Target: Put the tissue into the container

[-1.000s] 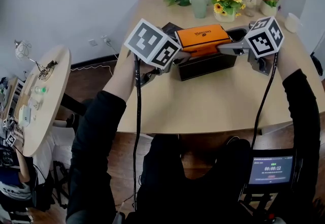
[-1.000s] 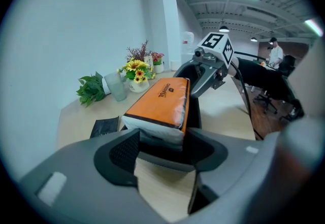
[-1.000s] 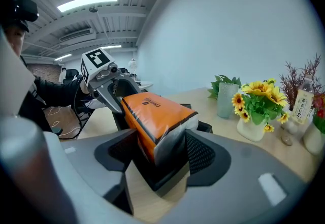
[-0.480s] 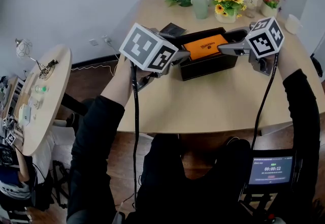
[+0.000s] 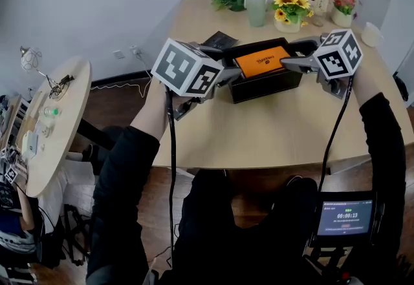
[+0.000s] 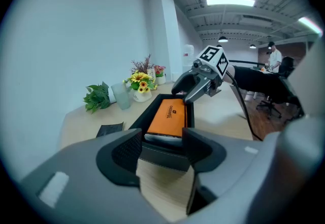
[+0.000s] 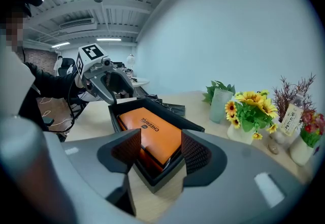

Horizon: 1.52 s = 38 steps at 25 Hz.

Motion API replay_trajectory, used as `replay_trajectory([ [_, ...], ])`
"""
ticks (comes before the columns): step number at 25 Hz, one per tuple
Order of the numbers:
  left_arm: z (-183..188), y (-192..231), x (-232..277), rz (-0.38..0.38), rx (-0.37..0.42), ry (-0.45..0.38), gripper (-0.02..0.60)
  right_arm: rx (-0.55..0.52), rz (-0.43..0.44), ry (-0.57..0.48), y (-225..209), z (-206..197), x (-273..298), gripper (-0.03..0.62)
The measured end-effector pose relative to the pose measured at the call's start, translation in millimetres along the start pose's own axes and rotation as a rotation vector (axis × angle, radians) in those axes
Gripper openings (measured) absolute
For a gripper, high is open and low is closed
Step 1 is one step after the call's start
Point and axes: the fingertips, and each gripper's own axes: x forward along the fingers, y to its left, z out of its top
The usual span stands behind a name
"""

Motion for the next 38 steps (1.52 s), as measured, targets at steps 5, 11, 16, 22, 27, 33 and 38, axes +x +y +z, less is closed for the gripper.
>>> replay_trajectory([
  [5,-2.4,3.7,2.3,0.019,-0.041,-0.075,0.199,-0.007,-0.027,0.003,-0.2,-2.5,-3.2,0.233],
  [11,-8.4,12.5,-2.6,0.030,-0.187,-0.203,0.153,-0.025,-0.047,0.005,5.9,-6.4,-6.0,0.216],
  [16,-14.2,7.6,-9.8,0.018,-0.234,-0.251,0.152,-0.023,-0.058,-0.004,14.0,-8.8,-12.6,0.201],
  [22,-10.7,-15.3,-35.2,0.003,-0.240,-0.310,0.147,0.010,-0.094,-0.048,37.6,5.1,-36.6,0.096],
  [27,-8.5,-22.0,-48.2,0.083,-0.204,-0.381,0.140,0.076,-0.143,-0.192,51.3,17.3,-54.8,0.027],
  [33,-2.8,-40.7,-60.3,0.091,-0.216,-0.453,0.137,0.145,-0.184,-0.340,69.6,13.9,-78.6,0.002],
  [38,-5.5,-50.7,-67.6,0.117,-0.204,-0.482,0.135,0.185,-0.199,-0.406,83.2,2.1,-94.3,0.000],
])
